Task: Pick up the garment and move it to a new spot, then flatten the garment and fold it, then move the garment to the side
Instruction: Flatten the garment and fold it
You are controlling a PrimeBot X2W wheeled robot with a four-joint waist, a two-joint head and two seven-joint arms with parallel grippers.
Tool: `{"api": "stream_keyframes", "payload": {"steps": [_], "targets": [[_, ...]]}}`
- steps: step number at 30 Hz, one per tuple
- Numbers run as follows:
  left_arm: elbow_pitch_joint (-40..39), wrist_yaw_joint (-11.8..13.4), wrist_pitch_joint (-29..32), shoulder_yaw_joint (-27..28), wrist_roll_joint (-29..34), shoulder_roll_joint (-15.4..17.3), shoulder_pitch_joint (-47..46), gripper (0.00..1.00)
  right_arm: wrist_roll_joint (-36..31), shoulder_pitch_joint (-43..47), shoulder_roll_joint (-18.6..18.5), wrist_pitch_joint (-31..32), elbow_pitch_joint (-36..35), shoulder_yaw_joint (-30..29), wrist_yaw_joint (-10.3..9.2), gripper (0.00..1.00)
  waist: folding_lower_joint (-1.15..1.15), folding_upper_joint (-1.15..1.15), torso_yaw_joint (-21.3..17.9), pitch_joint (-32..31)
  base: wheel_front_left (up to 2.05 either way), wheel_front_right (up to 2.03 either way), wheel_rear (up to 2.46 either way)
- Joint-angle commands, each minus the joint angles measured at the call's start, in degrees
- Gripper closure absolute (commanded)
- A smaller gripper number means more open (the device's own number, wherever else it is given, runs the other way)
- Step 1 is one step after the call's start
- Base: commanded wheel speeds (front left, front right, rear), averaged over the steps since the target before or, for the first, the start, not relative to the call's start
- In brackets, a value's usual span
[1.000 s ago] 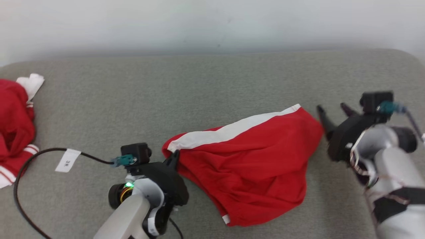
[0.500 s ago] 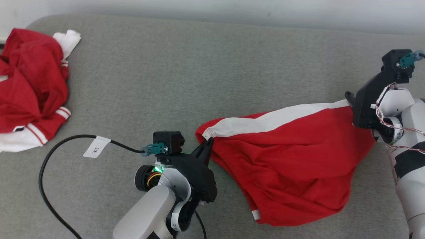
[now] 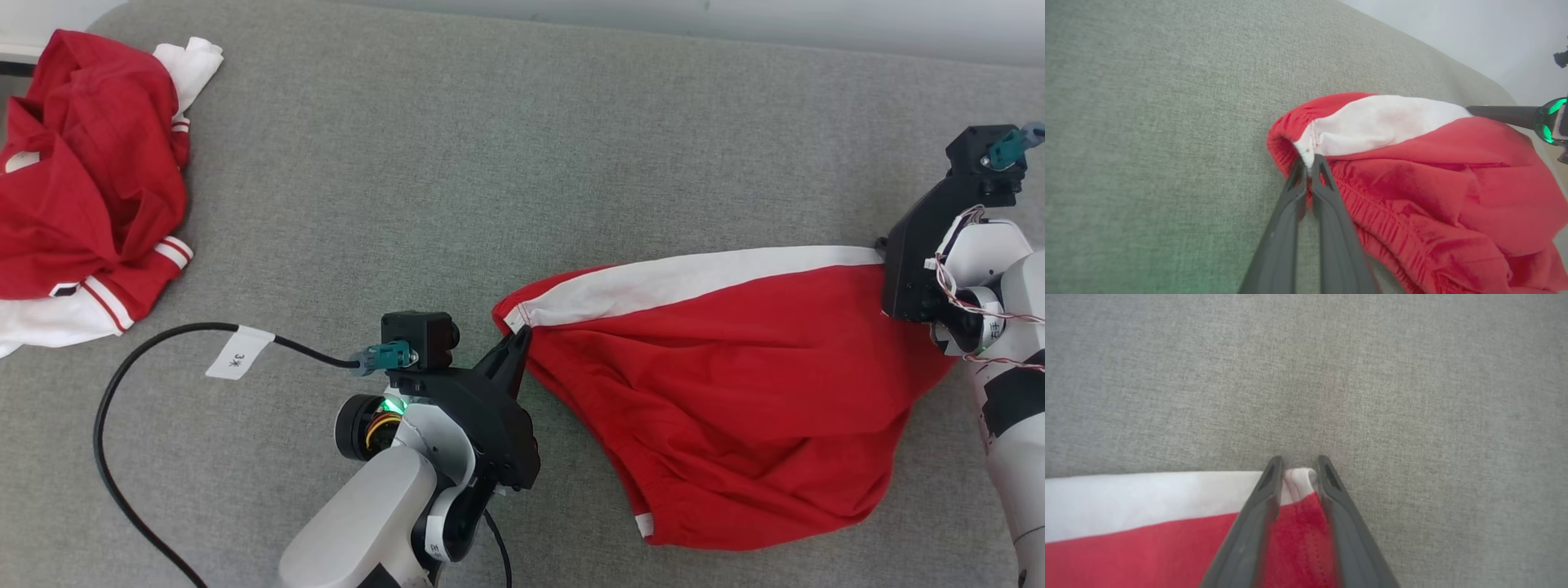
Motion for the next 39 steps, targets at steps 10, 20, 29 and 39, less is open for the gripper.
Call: {"api": "stream_keyframes", "payload": {"steps": [10, 20, 29, 39], "targets": [[-0.7, 0.7, 0.2, 0.0, -0.1, 0.8, 1.2, 1.00, -1.8, 2.2, -0.8, 0.1, -2.7, 0.5, -0.12, 0.00, 0.00, 0.00, -0.8, -1.0, 0.00, 0.00, 0.00], [-1.3, 0.8, 0.4, -0.3, -0.6, 1.0, 1.3, 1.00, -0.5, 4.8, -0.4, 6.1, -3.9, 2.6, -0.12, 1.00, 0.00, 0.00, -0.3, -0.6, 0.00, 0.00, 0.00], [-2.3, 0.3, -5.0, 2.6, 1.5, 2.3, -4.6, 1.00, 0.0, 1.1, -0.9, -7.3, -11.1, 2.2, -0.12, 1.00, 0.00, 0.00, -1.5, 0.2, 0.00, 0.00, 0.00], [1.6, -1.1, -8.5, 7.5, 4.2, 5.5, -22.9, 1.00, 0.8, -9.7, 0.9, -31.8, -10.6, 6.2, -0.13, 1.00, 0.00, 0.00, -6.5, 3.3, 0.00, 0.00, 0.00]]}}
